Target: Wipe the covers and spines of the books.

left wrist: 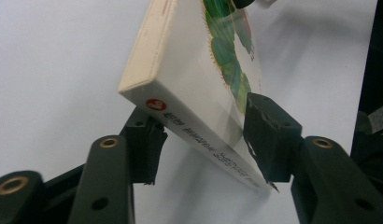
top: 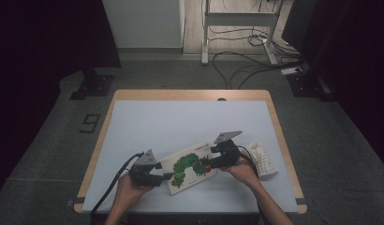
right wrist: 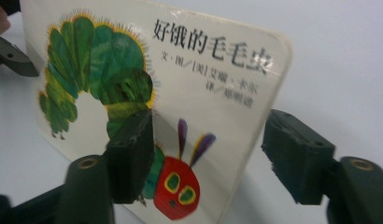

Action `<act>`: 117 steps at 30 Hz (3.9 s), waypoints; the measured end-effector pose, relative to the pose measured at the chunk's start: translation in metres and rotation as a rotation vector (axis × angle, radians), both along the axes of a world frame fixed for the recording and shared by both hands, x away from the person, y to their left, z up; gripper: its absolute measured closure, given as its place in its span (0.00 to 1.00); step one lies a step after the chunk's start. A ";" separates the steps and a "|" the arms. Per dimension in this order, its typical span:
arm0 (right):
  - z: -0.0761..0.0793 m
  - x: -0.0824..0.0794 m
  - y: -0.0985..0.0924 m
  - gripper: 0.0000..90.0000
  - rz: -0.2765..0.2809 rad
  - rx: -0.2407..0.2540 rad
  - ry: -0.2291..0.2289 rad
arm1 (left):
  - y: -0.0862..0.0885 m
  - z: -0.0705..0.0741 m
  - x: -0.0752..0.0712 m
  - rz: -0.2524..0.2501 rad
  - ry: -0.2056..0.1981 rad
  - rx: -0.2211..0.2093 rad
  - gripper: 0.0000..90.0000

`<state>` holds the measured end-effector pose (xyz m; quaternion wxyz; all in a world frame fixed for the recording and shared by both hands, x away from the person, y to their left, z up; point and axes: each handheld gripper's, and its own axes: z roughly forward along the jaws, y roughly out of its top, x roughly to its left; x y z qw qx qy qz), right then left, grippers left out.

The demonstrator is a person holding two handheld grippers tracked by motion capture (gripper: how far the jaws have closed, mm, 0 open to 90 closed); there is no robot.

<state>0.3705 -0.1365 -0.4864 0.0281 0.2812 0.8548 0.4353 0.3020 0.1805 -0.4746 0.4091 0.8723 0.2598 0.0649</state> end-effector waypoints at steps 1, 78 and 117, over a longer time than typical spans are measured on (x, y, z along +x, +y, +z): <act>0.001 0.000 0.000 0.43 0.004 0.016 0.004 | 0.000 0.001 0.001 -0.004 -0.001 0.005 0.56; 0.022 0.038 0.038 0.43 -0.081 -0.019 -0.173 | 0.032 0.024 0.056 0.174 -0.111 0.045 0.70; 0.043 -0.015 -0.056 0.23 -0.193 -0.126 -0.186 | 0.034 0.022 0.063 0.157 -0.105 -0.016 0.66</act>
